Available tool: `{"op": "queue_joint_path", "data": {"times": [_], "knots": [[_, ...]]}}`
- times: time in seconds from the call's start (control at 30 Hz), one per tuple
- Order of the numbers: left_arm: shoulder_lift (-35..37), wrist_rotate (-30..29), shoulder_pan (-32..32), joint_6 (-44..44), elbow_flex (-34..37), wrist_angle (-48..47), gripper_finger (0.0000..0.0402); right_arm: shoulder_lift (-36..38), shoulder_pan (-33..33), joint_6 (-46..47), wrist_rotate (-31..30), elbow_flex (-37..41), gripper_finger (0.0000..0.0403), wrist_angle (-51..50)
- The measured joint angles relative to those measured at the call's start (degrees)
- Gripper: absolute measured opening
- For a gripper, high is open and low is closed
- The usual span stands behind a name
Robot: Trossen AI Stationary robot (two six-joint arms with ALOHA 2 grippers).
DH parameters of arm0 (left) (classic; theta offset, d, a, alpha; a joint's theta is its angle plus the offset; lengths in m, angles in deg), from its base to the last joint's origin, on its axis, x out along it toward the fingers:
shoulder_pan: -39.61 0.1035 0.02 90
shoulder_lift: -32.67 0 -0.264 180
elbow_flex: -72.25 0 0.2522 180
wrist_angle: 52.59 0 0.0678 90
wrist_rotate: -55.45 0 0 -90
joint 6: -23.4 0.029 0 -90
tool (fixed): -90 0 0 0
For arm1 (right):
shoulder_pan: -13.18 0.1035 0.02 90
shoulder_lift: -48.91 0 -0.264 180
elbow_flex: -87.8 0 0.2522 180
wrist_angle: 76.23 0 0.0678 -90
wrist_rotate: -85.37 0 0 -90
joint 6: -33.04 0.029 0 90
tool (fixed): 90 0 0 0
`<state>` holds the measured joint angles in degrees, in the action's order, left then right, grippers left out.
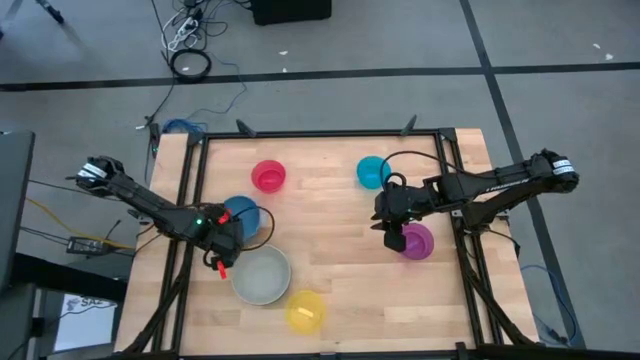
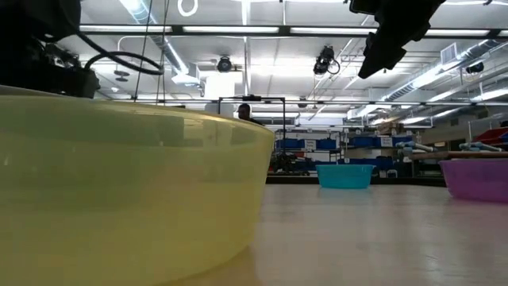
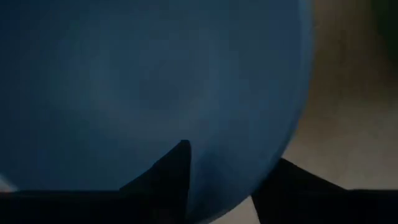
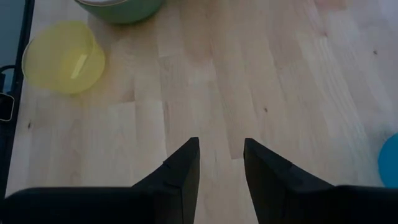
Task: Nest bowls inside each other
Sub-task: Stack the blue bowl on top of the grey bowl
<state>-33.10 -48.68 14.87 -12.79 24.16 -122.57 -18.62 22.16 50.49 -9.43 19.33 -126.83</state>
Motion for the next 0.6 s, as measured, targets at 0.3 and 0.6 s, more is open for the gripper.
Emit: {"op": "queue_joint_path", "data": {"times": [0.3,0.6], "knots": [[-1.4,-2.4,0.1,-3.2,-1.4,2.3,0.0008,0.0,-0.1,-0.8,0.0,0.0,0.0113,1.0],[-1.3,-9.1,-0.1,-5.3,-17.1,-10.5,0.0004,0.0,-0.1,-1.2,-0.5,0.0,0.0113,1.2]]}}
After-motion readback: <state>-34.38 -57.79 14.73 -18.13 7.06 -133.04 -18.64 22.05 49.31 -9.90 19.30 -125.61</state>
